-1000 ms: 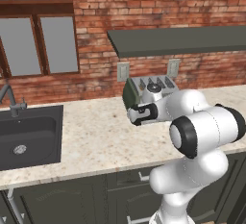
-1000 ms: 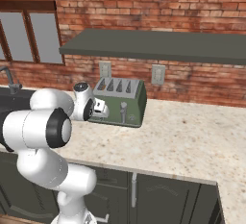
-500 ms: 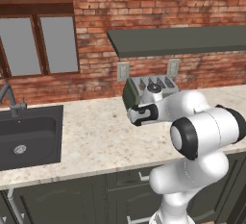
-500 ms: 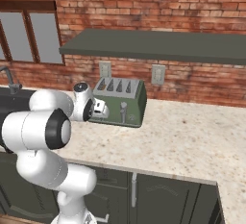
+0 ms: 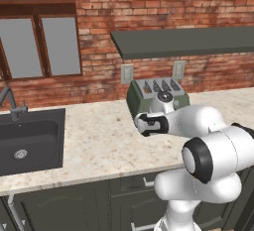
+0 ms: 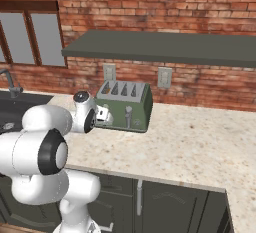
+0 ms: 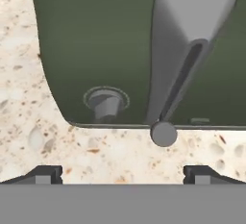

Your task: Start the toaster. Once the lever pops up, take the bread to the plate on the dining counter.

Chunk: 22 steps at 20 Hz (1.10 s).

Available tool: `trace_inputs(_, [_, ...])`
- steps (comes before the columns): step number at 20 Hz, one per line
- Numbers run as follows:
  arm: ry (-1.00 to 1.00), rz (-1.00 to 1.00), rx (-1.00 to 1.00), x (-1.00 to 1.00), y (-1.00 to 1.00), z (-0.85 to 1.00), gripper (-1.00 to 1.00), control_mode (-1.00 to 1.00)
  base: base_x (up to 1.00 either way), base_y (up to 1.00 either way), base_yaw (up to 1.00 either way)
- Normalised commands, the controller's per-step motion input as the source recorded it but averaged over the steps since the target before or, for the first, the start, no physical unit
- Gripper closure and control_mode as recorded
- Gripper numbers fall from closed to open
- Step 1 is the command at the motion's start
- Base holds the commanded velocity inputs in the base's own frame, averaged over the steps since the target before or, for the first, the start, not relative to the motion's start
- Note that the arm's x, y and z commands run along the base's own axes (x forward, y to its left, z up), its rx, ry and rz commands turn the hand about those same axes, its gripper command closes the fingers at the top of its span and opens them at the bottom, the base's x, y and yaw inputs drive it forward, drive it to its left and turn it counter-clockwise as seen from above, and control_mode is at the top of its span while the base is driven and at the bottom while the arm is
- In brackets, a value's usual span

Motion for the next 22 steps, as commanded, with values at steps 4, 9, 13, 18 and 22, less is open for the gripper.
trace_inputs(4, [-0.22,0.0,0.0,-0.33,0.0,0.15,-1.0,-1.0,0.0,0.0,0.0])
trace_inputs(9, [-0.18,0.0,0.0,-0.09,-0.02,0.24,-1.0,-1.0,0.0,0.0,0.0])
trace_inputs(13, [-0.18,0.0,0.0,0.0,-0.01,0.26,-1.0,-1.0,0.0,0.0,0.0])
trace_inputs(18, [-0.14,0.0,0.0,-0.01,0.0,0.33,-1.0,-1.0,0.0,0.0,0.0])
trace_inputs(22, [-0.11,0.0,0.0,-0.04,0.0,0.38,-1.0,-1.0,0.0,0.0,0.0])
